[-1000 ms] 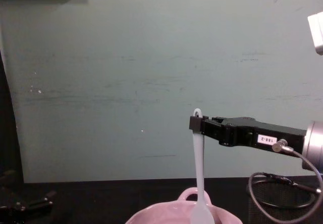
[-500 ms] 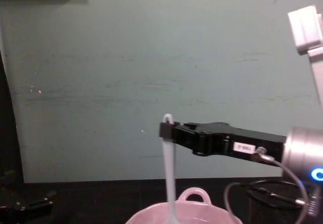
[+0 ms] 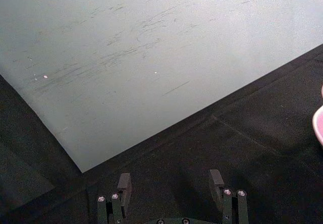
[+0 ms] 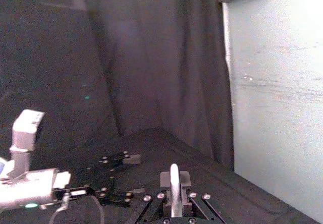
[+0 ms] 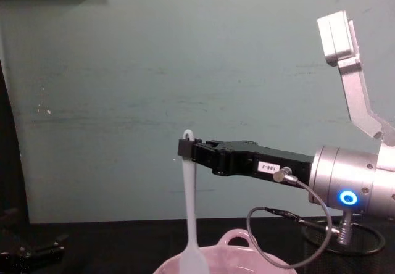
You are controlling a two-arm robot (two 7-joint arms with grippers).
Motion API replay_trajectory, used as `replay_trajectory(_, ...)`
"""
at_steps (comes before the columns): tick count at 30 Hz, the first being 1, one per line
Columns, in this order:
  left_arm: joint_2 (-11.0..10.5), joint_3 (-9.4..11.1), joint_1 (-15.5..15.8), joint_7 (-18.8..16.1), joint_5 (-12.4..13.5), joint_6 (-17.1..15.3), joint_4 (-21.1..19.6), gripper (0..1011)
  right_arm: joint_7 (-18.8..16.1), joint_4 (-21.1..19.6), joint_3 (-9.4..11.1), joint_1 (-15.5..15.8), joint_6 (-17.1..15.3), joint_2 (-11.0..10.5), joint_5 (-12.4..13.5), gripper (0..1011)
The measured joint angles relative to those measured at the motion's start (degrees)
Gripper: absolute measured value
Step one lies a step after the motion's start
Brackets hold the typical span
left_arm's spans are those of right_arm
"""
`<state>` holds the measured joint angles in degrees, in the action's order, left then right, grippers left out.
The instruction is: Use the one hand to pick up the spoon and stir the clear water in the bowl.
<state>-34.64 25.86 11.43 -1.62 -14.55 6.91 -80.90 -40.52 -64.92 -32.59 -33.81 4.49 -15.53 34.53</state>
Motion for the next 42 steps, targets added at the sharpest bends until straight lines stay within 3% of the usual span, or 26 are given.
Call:
replay_trajectory(4,0.0,0.0,0.0,0.0,0.0,0.0,0.0,1011,0.07,2.97,0.75,-1.34,0.55,0.6,-0.17,110)
replay_trajectory(9,0.0,0.0,0.0,0.0,0.0,0.0,0.0,1011,0.89,3.57,1.9,-1.54,0.73,0.01,-0.34,110)
replay_trajectory(16,0.0,0.0,0.0,0.0,0.0,0.0,0.0,1011,2.77,0.13,4.09,1.12,-0.12,-2.95,-0.4,111)
replay_trajectory(23,0.0,0.0,0.0,0.0,0.0,0.0,0.0,1011,4.2,-4.98,4.96,4.47,-2.14,-5.73,-0.53,110)
replay_trajectory(32,0.0,0.0,0.0,0.0,0.0,0.0,0.0,1011,4.66,-10.49,4.57,7.73,-3.38,-7.22,-0.25,111)
replay_trajectory(42,0.0,0.0,0.0,0.0,0.0,0.0,0.0,1011,2.58,-9.63,1.83,6.69,-3.48,-4.86,0.23,110)
